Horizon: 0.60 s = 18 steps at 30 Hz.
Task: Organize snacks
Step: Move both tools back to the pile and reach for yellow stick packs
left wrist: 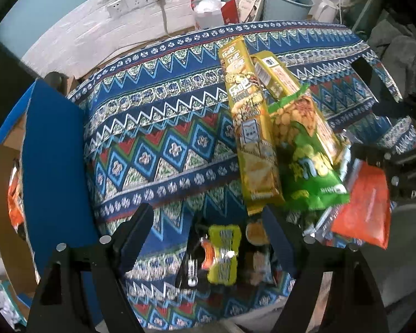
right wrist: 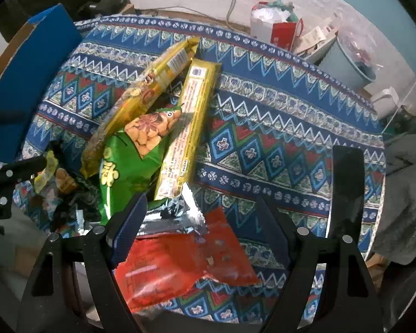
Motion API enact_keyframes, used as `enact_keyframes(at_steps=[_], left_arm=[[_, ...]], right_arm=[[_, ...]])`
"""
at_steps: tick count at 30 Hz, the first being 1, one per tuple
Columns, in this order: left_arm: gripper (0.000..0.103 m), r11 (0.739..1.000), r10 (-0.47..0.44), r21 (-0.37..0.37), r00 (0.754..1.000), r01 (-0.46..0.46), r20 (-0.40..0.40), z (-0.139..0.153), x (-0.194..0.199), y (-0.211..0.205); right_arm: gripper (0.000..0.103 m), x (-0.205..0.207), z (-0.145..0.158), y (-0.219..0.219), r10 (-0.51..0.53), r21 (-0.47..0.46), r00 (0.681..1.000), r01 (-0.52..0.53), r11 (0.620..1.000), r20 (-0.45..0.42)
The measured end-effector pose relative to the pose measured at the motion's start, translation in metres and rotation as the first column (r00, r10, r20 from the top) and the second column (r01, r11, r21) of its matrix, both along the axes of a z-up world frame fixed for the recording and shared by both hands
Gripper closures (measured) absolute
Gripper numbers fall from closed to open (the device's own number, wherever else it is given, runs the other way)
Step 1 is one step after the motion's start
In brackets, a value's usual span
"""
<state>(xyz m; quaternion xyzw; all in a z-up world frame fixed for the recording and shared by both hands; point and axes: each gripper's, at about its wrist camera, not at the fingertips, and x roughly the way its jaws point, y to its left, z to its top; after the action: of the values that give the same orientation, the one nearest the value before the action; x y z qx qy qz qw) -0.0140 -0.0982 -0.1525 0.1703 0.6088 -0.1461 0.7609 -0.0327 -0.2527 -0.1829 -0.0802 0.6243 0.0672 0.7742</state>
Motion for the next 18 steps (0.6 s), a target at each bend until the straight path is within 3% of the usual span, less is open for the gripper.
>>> enact_keyframes(at_steps=[10, 16, 18], left_arm=[[0.021, 0.999, 0.025, -0.03, 0.999, -0.026, -0.031, -0.022, 0.035, -0.015], [0.02, 0.998, 0.045, -0.035, 0.998, -0.047, -0.046, -0.032, 0.053, -0.02], [0.018, 0.997, 0.058, -0.046, 0.997, -0.06, -0.049, -0.034, 0.059, -0.02]], right_arm=[[0.025, 0.026, -0.036, 0.008, 0.007, 0.011, 1.0, -0.006, 1.0, -0.03], [0.054, 0.043, -0.051, 0.001, 0.0, 0.066, 0.999, 0.003, 0.998, -0.045], [0.073, 0.048, -0.053, -0.002, -0.006, 0.09, 0.999, 0.01, 0.996, -0.045]])
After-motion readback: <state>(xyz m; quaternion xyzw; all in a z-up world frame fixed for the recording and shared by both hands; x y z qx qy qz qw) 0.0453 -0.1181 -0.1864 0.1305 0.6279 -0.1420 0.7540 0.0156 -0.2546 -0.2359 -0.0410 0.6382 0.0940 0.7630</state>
